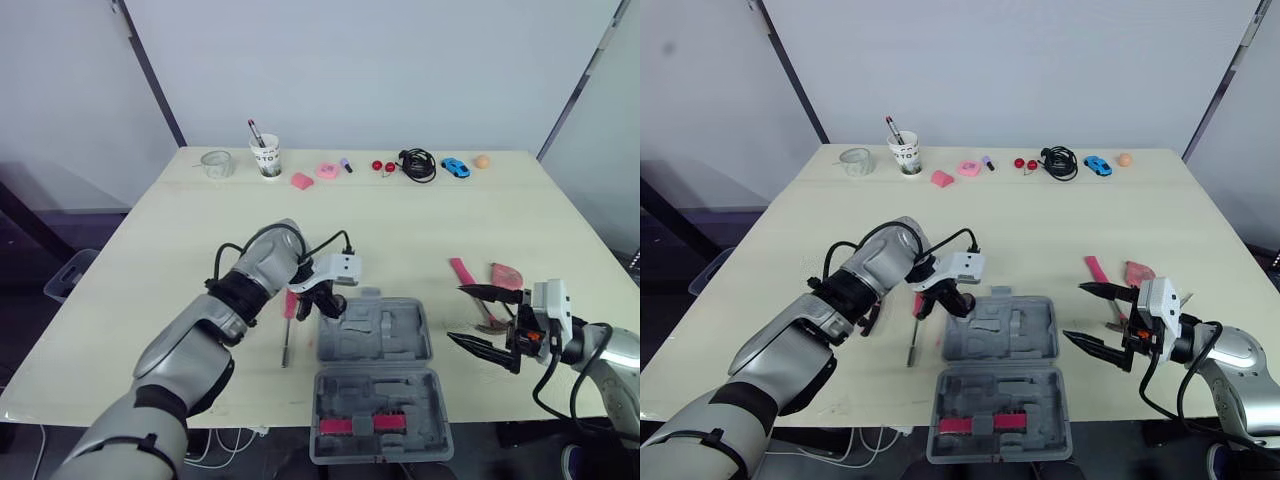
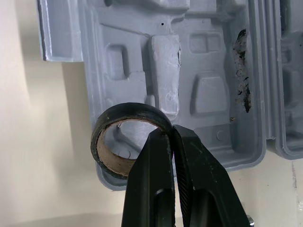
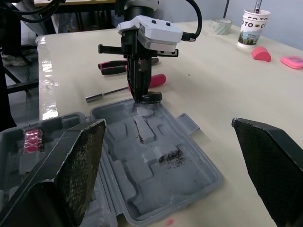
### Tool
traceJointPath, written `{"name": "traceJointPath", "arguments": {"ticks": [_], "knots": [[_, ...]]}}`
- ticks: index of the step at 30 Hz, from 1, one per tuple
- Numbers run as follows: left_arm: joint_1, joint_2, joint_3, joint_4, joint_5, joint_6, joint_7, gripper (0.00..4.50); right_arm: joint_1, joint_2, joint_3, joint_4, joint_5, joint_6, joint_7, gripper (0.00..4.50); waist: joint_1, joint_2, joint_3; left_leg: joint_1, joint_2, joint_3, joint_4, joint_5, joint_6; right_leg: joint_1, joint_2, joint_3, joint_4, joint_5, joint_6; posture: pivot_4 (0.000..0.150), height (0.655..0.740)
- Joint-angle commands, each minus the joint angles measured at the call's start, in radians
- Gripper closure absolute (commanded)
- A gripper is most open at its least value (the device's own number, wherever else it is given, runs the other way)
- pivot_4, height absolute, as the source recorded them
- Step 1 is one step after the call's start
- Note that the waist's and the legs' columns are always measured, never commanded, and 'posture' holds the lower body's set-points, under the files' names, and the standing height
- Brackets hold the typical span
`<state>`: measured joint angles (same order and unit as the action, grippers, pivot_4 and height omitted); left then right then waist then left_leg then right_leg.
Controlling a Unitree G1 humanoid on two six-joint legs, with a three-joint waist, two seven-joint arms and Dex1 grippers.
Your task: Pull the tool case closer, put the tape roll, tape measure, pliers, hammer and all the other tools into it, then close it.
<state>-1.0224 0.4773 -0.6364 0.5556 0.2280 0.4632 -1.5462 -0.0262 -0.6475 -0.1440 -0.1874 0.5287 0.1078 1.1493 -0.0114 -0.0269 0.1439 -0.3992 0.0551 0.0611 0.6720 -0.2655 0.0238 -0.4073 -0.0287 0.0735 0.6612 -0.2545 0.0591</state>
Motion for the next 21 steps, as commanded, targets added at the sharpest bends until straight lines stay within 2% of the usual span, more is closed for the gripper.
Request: {"name": "traceJointPath", "arguments": {"ticks": [1, 21], "knots": [[-0.012, -0.013, 0.02, 0.032, -0.021, -0.018, -0.029, 4.45, 0.004, -0.017, -0.031, -0.04, 0.02, -0.005, -0.002, 0.0, 0.0, 0.0, 0.0, 0.0, 0.0, 0.0, 0.0, 0.0, 0.0, 0.0, 0.0, 0.0, 0.0, 0.0, 0.0, 0.15, 0.74], [-0.036, -0.06, 0.02, 0.219, 0.004, -0.113, 0.019, 4.45, 0.021, -0.025, -0.039, -0.022, 0.017, -0.026, 0.003, 0.0, 0.0, 0.0, 0.0, 0.0, 0.0, 0.0, 0.0, 0.0, 0.0, 0.0, 0.0, 0.0, 0.0, 0.0, 0.0, 0.15, 0.74]]}}
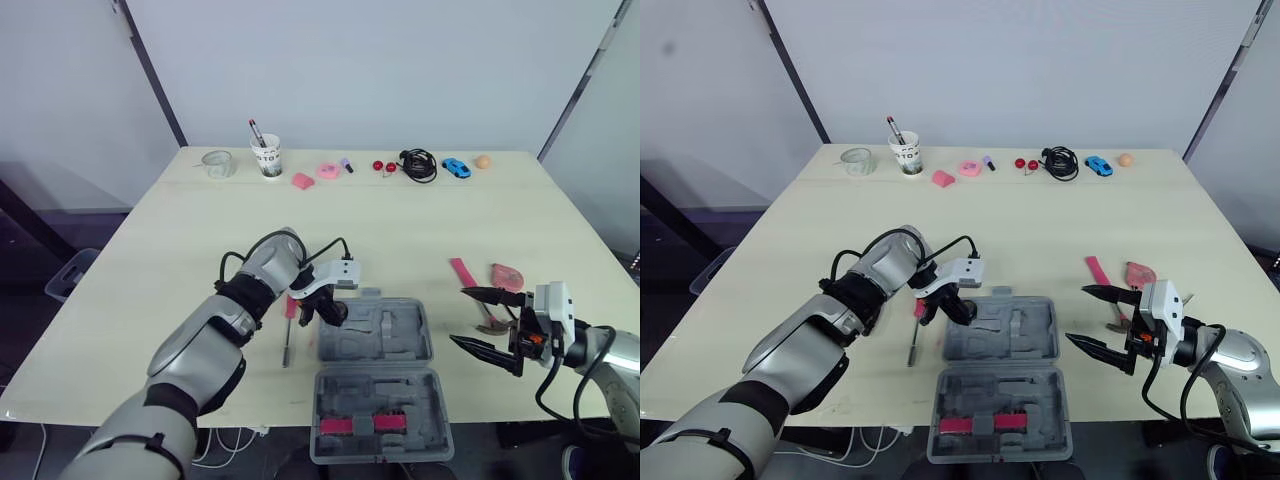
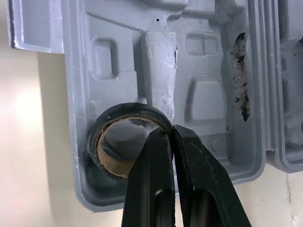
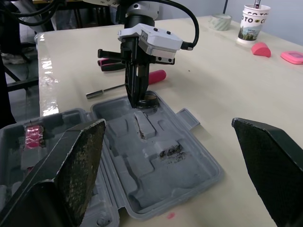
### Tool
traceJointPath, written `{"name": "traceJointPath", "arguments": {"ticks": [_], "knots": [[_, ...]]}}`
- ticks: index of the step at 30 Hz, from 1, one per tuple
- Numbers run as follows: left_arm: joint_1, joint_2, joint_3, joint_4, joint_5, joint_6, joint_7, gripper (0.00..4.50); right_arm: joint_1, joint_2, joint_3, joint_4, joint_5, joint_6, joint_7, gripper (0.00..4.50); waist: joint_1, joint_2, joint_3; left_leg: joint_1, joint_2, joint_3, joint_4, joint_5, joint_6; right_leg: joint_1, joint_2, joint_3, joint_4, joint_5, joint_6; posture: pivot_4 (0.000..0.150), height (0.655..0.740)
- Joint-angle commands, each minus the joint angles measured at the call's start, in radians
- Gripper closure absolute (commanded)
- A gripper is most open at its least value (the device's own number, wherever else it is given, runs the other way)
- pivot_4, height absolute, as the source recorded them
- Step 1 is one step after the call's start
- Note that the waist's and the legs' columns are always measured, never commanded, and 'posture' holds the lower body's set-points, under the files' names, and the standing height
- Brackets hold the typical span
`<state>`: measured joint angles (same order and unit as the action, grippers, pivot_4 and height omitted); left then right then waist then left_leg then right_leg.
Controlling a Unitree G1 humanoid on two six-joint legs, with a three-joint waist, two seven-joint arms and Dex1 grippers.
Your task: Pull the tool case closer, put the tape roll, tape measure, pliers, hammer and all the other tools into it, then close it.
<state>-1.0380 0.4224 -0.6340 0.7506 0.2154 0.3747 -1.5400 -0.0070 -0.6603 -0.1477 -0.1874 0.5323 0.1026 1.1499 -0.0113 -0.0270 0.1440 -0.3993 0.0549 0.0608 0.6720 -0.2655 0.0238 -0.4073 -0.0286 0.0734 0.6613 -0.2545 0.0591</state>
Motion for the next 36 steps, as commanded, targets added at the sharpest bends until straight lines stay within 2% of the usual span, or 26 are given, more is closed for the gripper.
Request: {"name": "traceJointPath", "arguments": {"ticks": [1, 36], "knots": [[-0.024, -0.007, 0.019, 0.032, 0.018, -0.028, 0.016, 4.45, 0.004, -0.012, -0.035, -0.022, 0.012, -0.022, 0.003, 0.0, 0.0, 0.0, 0.0, 0.0, 0.0, 0.0, 0.0, 0.0, 0.0, 0.0, 0.0, 0.0, 0.0, 0.0, 0.0, 0.15, 0.74], [-0.052, 0.012, 0.028, 0.042, 0.048, -0.025, -0.008, 4.45, 0.004, -0.007, -0.027, 0.026, -0.004, -0.065, 0.02, 0.0, 0.0, 0.0, 0.0, 0.0, 0.0, 0.0, 0.0, 0.0, 0.0, 0.0, 0.0, 0.0, 0.0, 0.0, 0.0, 0.15, 0.74]]}}
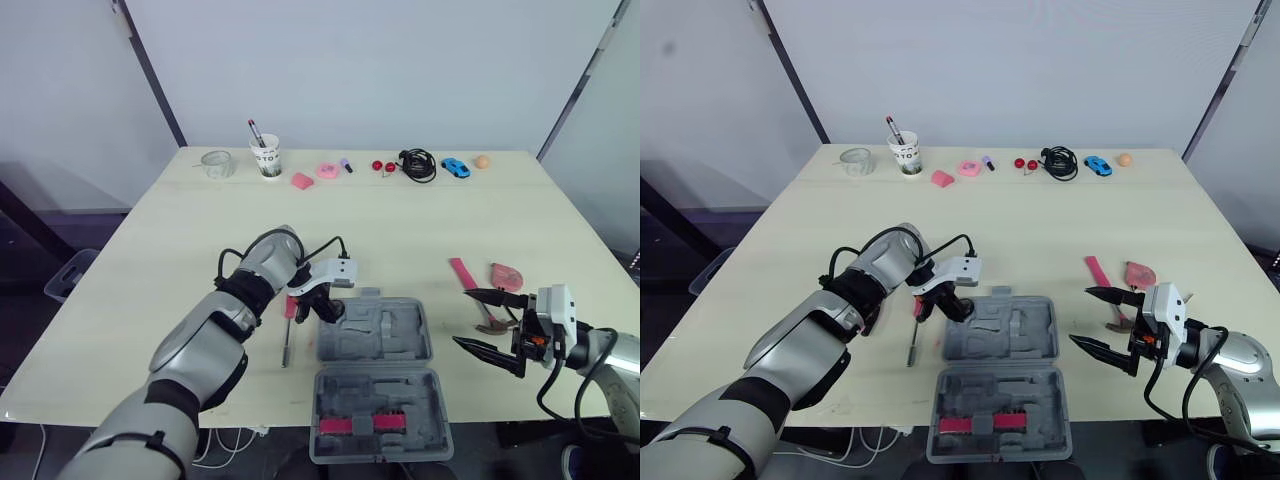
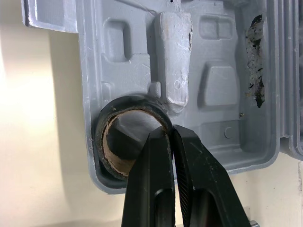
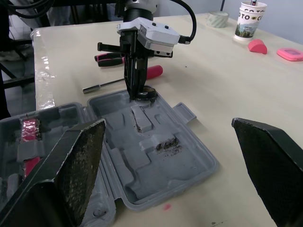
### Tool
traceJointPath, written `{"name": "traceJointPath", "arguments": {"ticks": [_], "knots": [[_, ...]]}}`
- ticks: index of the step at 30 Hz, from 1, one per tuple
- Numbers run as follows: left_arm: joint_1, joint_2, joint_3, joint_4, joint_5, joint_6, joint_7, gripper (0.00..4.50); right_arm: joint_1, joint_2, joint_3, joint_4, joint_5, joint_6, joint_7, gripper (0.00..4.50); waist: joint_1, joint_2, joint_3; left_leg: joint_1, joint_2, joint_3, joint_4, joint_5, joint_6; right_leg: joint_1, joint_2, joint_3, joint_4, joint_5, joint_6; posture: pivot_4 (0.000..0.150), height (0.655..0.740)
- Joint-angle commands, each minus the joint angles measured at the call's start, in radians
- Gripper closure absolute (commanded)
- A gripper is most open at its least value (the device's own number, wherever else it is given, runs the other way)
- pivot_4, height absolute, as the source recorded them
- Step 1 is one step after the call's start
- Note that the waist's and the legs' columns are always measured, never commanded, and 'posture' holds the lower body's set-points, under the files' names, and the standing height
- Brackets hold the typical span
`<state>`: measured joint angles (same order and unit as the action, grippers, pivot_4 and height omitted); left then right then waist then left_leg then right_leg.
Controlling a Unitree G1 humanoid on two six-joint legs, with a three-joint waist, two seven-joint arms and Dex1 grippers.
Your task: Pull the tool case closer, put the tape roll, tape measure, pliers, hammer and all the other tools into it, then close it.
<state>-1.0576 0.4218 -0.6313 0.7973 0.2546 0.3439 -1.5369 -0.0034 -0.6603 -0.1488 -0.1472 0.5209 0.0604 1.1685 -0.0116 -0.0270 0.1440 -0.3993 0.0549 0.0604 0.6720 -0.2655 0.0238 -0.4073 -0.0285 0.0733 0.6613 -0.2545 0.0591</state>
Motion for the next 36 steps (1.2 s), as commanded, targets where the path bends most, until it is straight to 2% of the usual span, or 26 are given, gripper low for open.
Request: {"name": "traceJointPath", "arguments": {"ticks": [1, 10, 11, 12, 14, 17, 20, 21, 36], "knots": [[-0.033, 0.013, 0.026, -0.006, 0.007, 0.007, -0.014, 4.45, 0.001, -0.006, -0.025, -0.013, 0.006, -0.024, 0.002, 0.0, 0.0, 0.0, 0.0, 0.0, 0.0, 0.0, 0.0, 0.0, 0.0, 0.0, 0.0, 0.0, 0.0, 0.0, 0.0, 0.15, 0.74], [-0.033, 0.013, 0.02, -0.011, 0.01, -0.003, -0.02, 4.45, 0.006, -0.002, -0.023, -0.003, 0.004, -0.038, 0.004, 0.0, 0.0, 0.0, 0.0, 0.0, 0.0, 0.0, 0.0, 0.0, 0.0, 0.0, 0.0, 0.0, 0.0, 0.0, 0.0, 0.15, 0.74], [-0.033, 0.013, 0.02, -0.012, 0.01, -0.003, -0.021, 3.97, 0.006, -0.002, -0.023, -0.002, 0.004, -0.04, 0.004, 0.0, 0.0, 0.0, 0.0, 0.0, 0.0, 0.0, 0.0, 0.0, 0.0, 0.0, 0.0, 0.0, 0.0, 0.0, 0.0, 0.15, 0.74], [-0.032, 0.011, 0.022, -0.012, 0.009, -0.005, -0.015, 3.78, 0.007, -0.003, -0.023, -0.003, 0.004, -0.039, 0.004, 0.0, 0.0, 0.0, 0.0, 0.0, 0.0, 0.0, 0.0, 0.0, 0.0, 0.0, 0.0, 0.0, 0.0, 0.0, 0.0, 0.15, 0.74], [-0.032, 0.008, 0.026, -0.007, 0.012, -0.008, 0.001, 3.05, 0.009, -0.003, -0.024, -0.003, 0.006, -0.039, 0.005, 0.0, 0.0, 0.0, 0.0, 0.0, 0.0, 0.0, 0.0, 0.0, 0.0, 0.0, 0.0, 0.0, 0.0, 0.0, 0.0, 0.15, 0.74], [-0.032, 0.006, 0.031, -0.012, 0.007, -0.003, -0.009, 1.42, 0.013, -0.004, -0.025, -0.003, 0.006, -0.039, 0.005, 0.0, 0.0, 0.0, 0.0, 0.0, 0.0, 0.0, 0.0, 0.0, 0.0, 0.0, 0.0, 0.0, 0.0, 0.0, 0.0, 0.15, 0.74], [-0.031, 0.003, 0.034, -0.023, 0.001, 0.002, -0.015, 0.2, 0.018, -0.005, -0.026, -0.003, 0.006, -0.041, 0.006, 0.0, 0.001, 0.0, 0.0, 0.0, 0.0, 0.0, 0.0, 0.0, 0.0, 0.0, 0.0, 0.0, 0.0, 0.0, 0.0, 0.15, 0.74], [-0.031, 0.004, 0.034, -0.026, -0.001, 0.004, -0.017, 0.08, 0.019, -0.005, -0.027, -0.003, 0.006, -0.041, 0.006, 0.0, 0.001, 0.0, 0.0, 0.0, 0.0, 0.0, 0.0, 0.0, 0.0, 0.0, 0.0, 0.0, 0.0, 0.0, 0.0, 0.15, 0.74], [-0.016, 0.028, 0.025, -0.125, -0.035, 0.071, -0.078, 0.08, 0.025, -0.006, -0.03, 0.007, 0.003, -0.05, 0.005, 0.0, 0.0, 0.0, 0.0, 0.0, 0.0, 0.0, 0.0, 0.0, 0.0, 0.0, 0.0, 0.0, 0.0, 0.0, 0.0, 0.15, 0.74]]}}
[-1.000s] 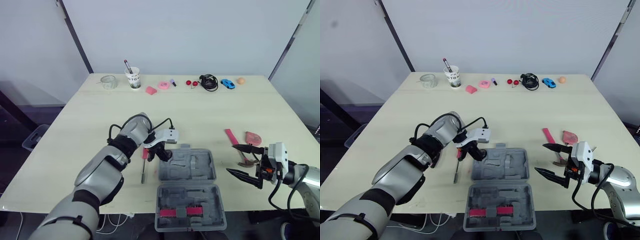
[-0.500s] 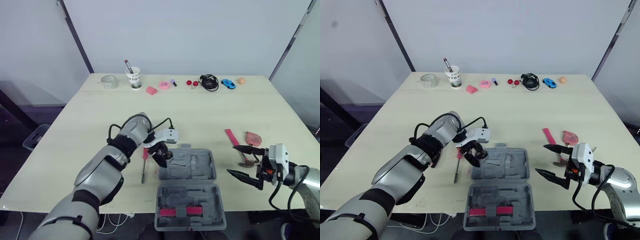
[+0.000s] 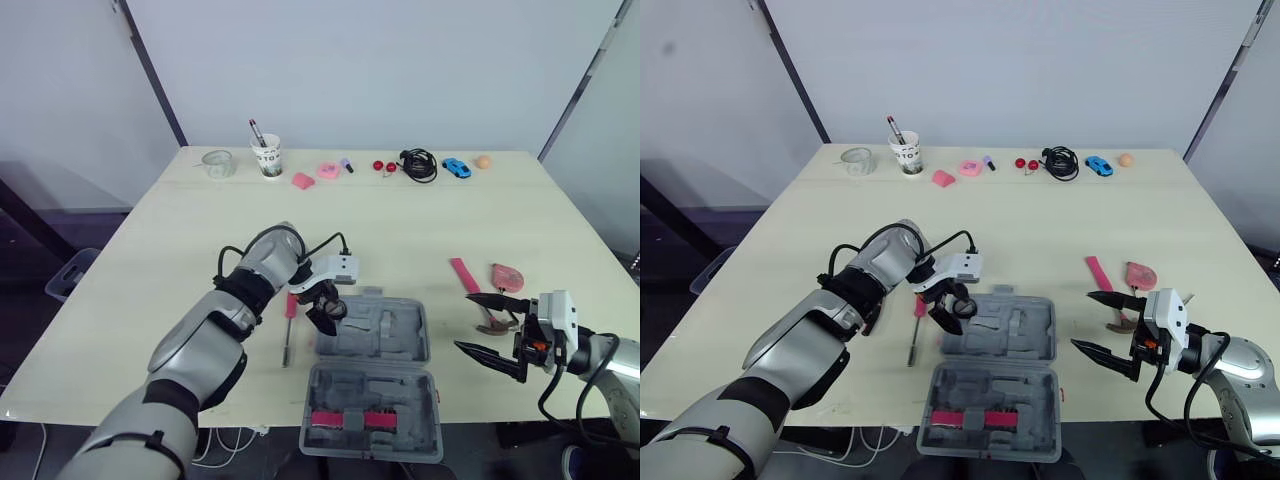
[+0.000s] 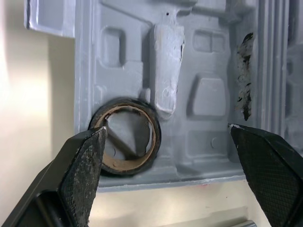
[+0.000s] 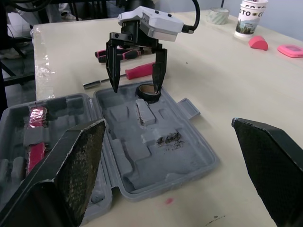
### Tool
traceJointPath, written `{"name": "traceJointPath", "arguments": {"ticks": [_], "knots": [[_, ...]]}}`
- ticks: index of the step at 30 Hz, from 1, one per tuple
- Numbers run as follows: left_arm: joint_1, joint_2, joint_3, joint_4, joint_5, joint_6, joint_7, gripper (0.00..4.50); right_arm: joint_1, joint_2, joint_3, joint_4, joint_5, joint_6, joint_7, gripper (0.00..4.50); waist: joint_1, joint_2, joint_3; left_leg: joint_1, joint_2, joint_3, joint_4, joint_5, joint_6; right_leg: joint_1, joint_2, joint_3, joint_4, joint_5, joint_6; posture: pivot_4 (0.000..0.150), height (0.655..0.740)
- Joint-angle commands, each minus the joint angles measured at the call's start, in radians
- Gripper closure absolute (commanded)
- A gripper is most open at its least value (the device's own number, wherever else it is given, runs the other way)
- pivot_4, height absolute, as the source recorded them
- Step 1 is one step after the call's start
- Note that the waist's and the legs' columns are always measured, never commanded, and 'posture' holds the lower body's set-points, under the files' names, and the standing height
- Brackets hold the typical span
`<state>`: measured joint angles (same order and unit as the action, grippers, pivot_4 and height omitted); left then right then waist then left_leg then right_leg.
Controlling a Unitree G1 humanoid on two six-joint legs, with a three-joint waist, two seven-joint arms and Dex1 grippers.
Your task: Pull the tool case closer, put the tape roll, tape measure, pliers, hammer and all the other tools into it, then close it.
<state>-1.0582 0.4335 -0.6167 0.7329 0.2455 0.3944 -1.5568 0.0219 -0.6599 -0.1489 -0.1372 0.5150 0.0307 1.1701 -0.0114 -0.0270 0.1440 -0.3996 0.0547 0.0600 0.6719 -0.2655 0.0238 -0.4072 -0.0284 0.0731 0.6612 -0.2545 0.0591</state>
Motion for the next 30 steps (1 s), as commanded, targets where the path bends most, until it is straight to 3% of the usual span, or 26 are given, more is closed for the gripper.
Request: {"name": "traceJointPath", "arguments": {"ticks": [1, 6, 12, 15, 18, 19, 20, 29, 30], "knots": [[-0.014, 0.021, 0.009, -0.074, -0.033, 0.027, -0.058, 0.08, 0.0, -0.007, -0.03, -0.002, 0.009, -0.021, 0.003, 0.0, 0.0, 0.0, 0.0, 0.0, 0.0, 0.0, 0.0, 0.0, 0.0, 0.0, 0.0, 0.0, 0.0, 0.0, 0.0, 0.15, 0.74], [0.002, 0.037, 0.052, -0.142, -0.075, 0.041, -0.055, 0.08, -0.001, -0.007, -0.03, -0.001, 0.011, -0.022, 0.004, 0.0, 0.0, 0.0, 0.0, 0.0, 0.0, 0.0, 0.0, 0.0, 0.0, 0.0, 0.0, 0.0, 0.0, 0.0, 0.0, 0.15, 0.74], [0.059, 0.088, 0.114, -0.163, -0.211, -0.044, -0.055, 0.08, -0.001, -0.003, -0.026, -0.002, 0.01, -0.024, 0.001, 0.0, -0.002, 0.0, 0.0, 0.0, 0.0, 0.0, 0.0, 0.0, 0.0, 0.0, 0.0, 0.0, 0.0, 0.0, 0.0, 0.15, 0.74], [0.101, 0.099, 0.178, -0.147, -0.262, -0.066, -0.034, 0.84, 0.001, -0.001, -0.027, -0.005, 0.011, -0.026, -0.003, 0.0, -0.001, 0.0, 0.0, 0.0, 0.0, 0.0, 0.0, 0.0, 0.0, 0.0, 0.0, 0.0, 0.0, 0.0, 0.0, 0.15, 0.74], [0.161, 0.098, 0.266, -0.152, -0.334, -0.078, -0.008, 1.97, 0.007, 0.001, -0.03, -0.01, 0.01, -0.029, -0.01, 0.0, -0.001, 0.0, 0.0, 0.0, 0.0, 0.0, 0.0, 0.0, 0.0, 0.0, 0.0, 0.0, 0.0, 0.0, 0.0, 0.15, 0.74], [0.175, 0.095, 0.291, -0.156, -0.353, -0.077, 0.001, 2.7, 0.01, 0.002, -0.031, -0.012, 0.01, -0.03, -0.012, 0.0, -0.001, 0.0, 0.0, 0.0, 0.0, 0.0, 0.0, 0.0, 0.0, 0.0, 0.0, 0.0, 0.0, 0.0, 0.0, 0.15, 0.74], [0.199, 0.096, 0.318, -0.155, -0.371, -0.093, 0.008, 2.93, 0.012, 0.003, -0.033, -0.013, 0.01, -0.031, -0.016, 0.0, -0.001, 0.0, 0.0, 0.0, 0.0, 0.0, 0.0, 0.0, 0.0, 0.0, 0.0, 0.0, 0.0, 0.0, 0.0, 0.15, 0.74], [0.343, 0.065, 0.476, -0.078, -0.46, -0.264, 0.069, 2.93, 0.007, 0.014, -0.029, -0.009, 0.003, -0.048, -0.04, 0.0, 0.0, 0.0, 0.0, 0.0, 0.0, 0.0, 0.0, 0.0, 0.0, 0.0, 0.0, 0.0, 0.0, 0.0, 0.0, 0.15, 0.74], [0.351, 0.06, 0.485, -0.059, -0.461, -0.281, 0.076, 3.21, 0.008, 0.016, -0.028, -0.01, 0.001, -0.05, -0.043, 0.0, 0.001, 0.0, 0.0, 0.0, 0.0, 0.0, 0.0, 0.0, 0.0, 0.0, 0.0, 0.0, 0.0, 0.0, 0.0, 0.15, 0.74]]}}
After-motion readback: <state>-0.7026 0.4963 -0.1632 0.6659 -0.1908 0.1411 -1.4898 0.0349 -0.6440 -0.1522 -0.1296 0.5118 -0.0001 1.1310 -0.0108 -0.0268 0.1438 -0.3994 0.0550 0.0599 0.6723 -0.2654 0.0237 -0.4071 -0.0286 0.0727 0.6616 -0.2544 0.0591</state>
